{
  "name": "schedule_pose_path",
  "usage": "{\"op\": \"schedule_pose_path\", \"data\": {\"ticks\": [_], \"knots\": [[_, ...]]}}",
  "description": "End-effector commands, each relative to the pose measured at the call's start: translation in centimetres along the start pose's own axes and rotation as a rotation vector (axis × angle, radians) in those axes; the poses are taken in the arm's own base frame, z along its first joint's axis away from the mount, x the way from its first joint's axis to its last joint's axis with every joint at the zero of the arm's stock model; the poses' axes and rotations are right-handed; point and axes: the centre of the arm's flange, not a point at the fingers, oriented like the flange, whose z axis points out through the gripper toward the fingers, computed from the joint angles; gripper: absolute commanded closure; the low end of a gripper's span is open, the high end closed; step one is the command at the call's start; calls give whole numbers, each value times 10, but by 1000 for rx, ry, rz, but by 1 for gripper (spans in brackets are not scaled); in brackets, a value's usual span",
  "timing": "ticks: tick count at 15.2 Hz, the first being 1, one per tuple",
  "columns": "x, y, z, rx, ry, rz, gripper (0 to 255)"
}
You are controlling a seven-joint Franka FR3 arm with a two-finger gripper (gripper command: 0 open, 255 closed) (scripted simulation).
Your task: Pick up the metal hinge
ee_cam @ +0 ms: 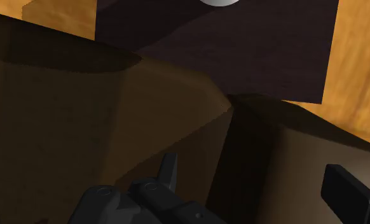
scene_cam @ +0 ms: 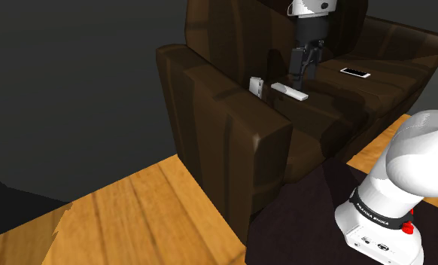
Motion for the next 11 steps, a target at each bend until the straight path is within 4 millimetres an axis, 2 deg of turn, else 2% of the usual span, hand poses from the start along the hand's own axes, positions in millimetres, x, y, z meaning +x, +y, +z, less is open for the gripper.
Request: {"op": "schedule_pose_path", "data": {"ticks": [1, 11], "knots": [[0, 0, 0, 0, 0, 0, 0], [88, 88, 31, 0, 32, -16, 0]]}}
